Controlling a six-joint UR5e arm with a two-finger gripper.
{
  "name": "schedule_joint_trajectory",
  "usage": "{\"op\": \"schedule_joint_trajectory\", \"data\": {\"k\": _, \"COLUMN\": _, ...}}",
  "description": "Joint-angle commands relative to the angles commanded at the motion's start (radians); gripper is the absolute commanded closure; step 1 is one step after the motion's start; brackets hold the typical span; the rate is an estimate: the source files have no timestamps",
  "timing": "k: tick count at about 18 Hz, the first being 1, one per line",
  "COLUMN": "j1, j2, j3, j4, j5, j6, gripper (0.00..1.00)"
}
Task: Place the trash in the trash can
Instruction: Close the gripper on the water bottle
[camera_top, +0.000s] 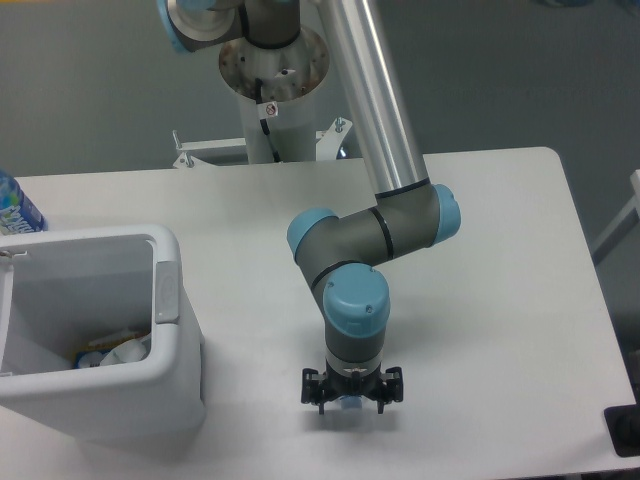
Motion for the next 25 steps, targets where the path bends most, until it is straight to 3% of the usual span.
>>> {"op": "schedule_joint_trajectory", "data": {"k": 7, "j1": -0.002, "j2": -0.011, "j3": 0.005, "j4": 0.003, "j5": 0.018, "j6": -0.009, "gripper": 0.08}}
{"op": "schedule_joint_trajectory", "data": {"k": 16, "j1": -0.002, "j2": -0.011, "j3": 0.006, "j4": 0.002, "j5": 0.020, "j6": -0.017, "gripper": 0.34}}
{"op": "schedule_joint_trajectory", "data": {"k": 25, "j1": -0.002, "j2": -0.006, "j3": 0.005, "j4": 0.002, "j5": 0.020, "j6": -0.015, "gripper": 0.43}}
